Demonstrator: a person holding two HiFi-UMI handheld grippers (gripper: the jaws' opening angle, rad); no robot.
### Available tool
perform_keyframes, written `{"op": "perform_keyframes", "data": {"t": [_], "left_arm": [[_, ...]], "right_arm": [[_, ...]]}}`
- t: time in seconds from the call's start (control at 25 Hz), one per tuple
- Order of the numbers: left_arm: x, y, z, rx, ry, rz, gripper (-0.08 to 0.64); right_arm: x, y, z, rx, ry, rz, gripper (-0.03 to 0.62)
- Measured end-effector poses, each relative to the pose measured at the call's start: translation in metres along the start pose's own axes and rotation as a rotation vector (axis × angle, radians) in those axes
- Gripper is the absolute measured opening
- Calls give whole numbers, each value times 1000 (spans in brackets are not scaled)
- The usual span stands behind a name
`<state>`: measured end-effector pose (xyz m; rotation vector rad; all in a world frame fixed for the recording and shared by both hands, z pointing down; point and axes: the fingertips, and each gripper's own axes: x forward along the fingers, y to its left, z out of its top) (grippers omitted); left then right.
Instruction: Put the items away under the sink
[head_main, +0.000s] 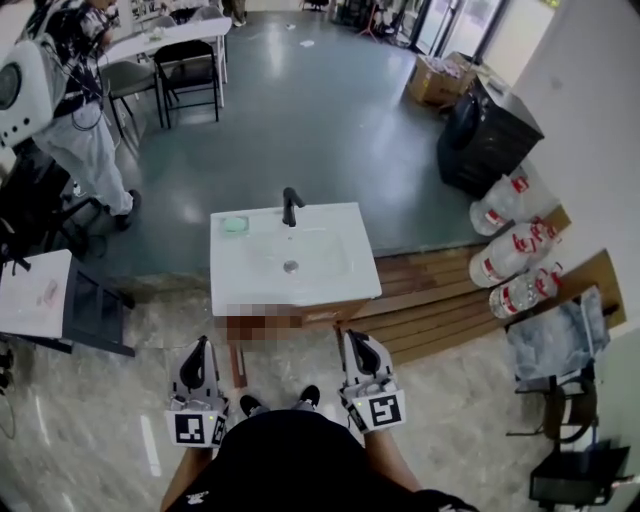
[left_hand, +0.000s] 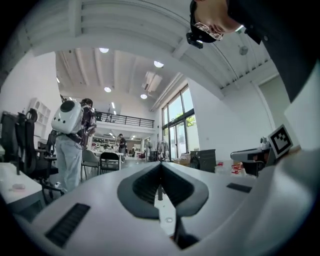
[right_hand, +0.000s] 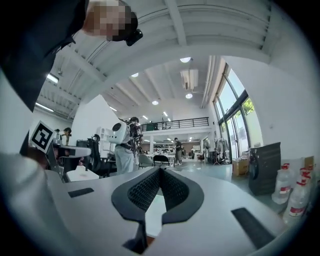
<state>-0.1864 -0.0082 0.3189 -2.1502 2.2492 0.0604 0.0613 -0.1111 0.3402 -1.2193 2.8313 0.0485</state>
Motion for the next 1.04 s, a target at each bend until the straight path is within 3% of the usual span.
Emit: {"op": "perform_keyframes", "data": {"t": [0.2, 0.44, 1.04], "left_arm": [[-12, 11, -4, 22, 16, 58, 5], [-2, 4, -2, -27, -17, 25, 5], [3, 2, -1, 16, -2, 23, 5]], "right_arm": [[-13, -5, 6, -29, -15, -45, 12], [-15, -6, 14, -46, -49, -66, 12], [-16, -13, 18, -50, -64, -85, 12]]}}
